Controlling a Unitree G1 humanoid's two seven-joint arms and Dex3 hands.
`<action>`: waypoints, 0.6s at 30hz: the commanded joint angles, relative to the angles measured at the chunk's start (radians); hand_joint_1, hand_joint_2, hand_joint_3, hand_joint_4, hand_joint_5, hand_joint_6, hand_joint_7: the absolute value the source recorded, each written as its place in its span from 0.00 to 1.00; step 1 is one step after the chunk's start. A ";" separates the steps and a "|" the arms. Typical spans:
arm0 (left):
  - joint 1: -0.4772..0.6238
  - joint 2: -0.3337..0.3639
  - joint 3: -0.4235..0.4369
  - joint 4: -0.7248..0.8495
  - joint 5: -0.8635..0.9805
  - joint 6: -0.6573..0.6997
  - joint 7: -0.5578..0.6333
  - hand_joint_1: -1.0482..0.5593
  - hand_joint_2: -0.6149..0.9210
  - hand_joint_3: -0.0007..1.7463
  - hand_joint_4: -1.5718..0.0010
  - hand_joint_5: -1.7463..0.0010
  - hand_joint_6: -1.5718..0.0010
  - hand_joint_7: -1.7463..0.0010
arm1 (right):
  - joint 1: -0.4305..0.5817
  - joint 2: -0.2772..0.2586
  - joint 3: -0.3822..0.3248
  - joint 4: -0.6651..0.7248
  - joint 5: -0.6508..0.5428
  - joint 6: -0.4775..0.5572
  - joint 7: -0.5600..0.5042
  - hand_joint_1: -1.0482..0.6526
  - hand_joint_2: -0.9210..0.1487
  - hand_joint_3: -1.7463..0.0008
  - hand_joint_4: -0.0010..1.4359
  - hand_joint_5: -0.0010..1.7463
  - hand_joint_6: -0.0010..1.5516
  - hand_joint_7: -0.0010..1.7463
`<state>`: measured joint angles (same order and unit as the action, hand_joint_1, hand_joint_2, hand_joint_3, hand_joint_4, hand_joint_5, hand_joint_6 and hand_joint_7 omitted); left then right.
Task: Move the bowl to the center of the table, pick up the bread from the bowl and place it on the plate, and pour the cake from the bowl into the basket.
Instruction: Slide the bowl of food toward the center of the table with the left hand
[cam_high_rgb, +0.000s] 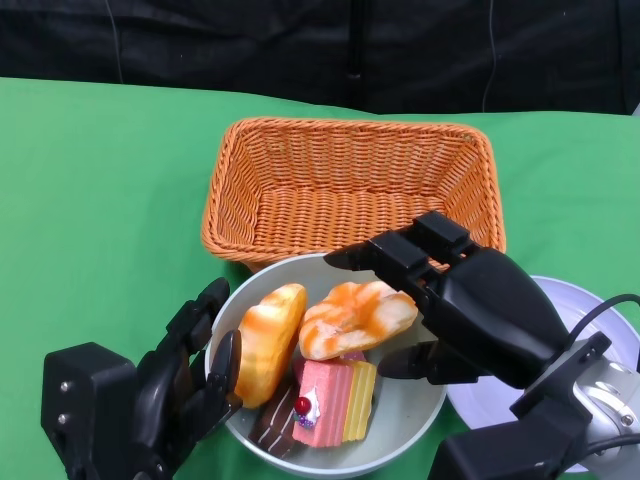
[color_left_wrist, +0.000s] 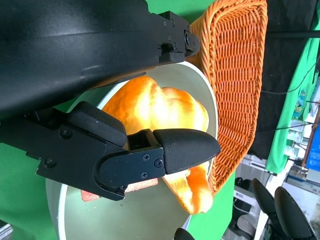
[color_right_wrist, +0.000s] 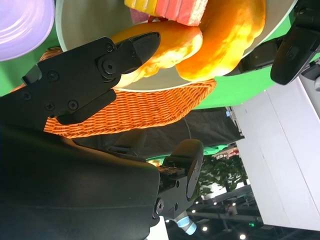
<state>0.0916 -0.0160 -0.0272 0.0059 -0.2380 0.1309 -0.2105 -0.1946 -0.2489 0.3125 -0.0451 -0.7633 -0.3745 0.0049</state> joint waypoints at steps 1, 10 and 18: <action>0.004 0.004 -0.015 0.009 0.007 0.009 -0.016 0.08 1.00 0.42 0.98 0.98 1.00 1.00 | -0.018 -0.031 0.003 0.024 -0.015 0.010 -0.008 0.48 0.23 1.00 0.00 0.51 0.00 0.45; 0.010 -0.014 -0.033 0.000 0.010 0.020 -0.001 0.07 1.00 0.41 0.97 0.97 1.00 1.00 | -0.060 -0.046 0.036 0.147 -0.059 -0.003 -0.075 0.49 0.24 1.00 0.00 0.51 0.01 0.44; 0.005 -0.018 -0.037 0.005 0.020 0.011 0.001 0.07 1.00 0.40 0.97 0.97 0.99 0.99 | -0.120 -0.043 0.076 0.253 -0.087 -0.004 -0.133 0.50 0.25 1.00 0.00 0.52 0.02 0.43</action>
<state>0.0918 -0.0352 -0.0540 0.0012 -0.2285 0.1322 -0.2096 -0.2928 -0.2840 0.3806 0.1882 -0.8452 -0.3760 -0.1097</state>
